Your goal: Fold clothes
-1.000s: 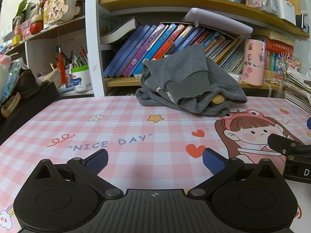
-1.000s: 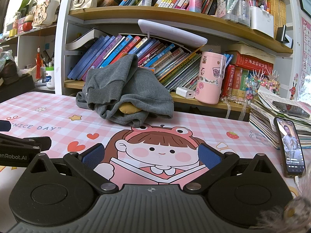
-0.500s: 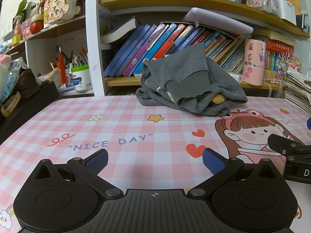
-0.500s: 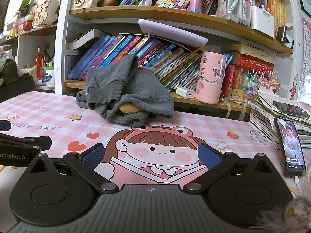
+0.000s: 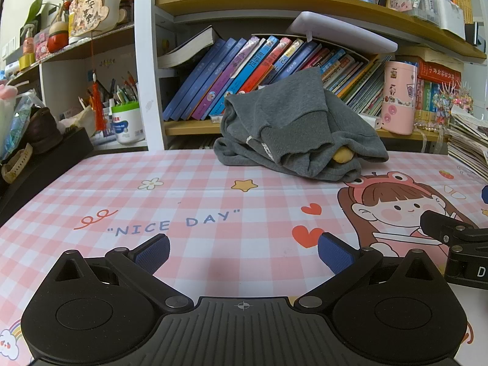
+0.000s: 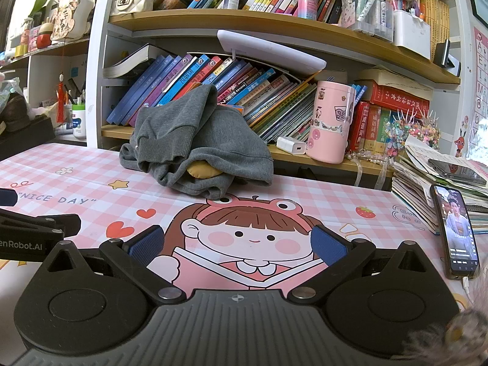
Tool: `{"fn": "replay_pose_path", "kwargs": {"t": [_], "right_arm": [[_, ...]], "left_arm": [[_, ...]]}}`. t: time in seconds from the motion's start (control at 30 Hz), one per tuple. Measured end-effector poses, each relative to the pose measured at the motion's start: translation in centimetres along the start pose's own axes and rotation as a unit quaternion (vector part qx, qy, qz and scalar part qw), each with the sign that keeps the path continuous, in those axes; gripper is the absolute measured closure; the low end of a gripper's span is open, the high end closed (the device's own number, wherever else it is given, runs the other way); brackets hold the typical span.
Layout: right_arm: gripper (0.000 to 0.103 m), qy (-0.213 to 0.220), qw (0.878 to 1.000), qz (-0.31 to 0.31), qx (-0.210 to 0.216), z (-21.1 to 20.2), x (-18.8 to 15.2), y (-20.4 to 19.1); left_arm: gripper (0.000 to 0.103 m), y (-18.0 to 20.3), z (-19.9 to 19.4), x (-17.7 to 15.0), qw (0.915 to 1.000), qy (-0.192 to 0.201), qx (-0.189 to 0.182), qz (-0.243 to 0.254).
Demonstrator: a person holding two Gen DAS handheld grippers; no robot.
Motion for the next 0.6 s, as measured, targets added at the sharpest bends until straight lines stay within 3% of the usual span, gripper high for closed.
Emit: {"fn": "replay_pose_path", "kwargs": {"t": [0.6], "right_arm": [[0.000, -0.003, 1.000, -0.001, 0.001, 0.05, -0.03, -0.05]], "left_arm": [[0.000, -0.10, 0.10, -0.10, 1.0000, -0.002, 0.001, 0.000]]}}
Point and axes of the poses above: each gripper's, at about its wrist camera, not at the fingertips, and z roughly the way its jaws point, y to its right, x to its top, the point moved 4 cm from there along z, roughly the way its jaws point, and after that the axes turned 9 degrees about x, right-handed, at the moved point
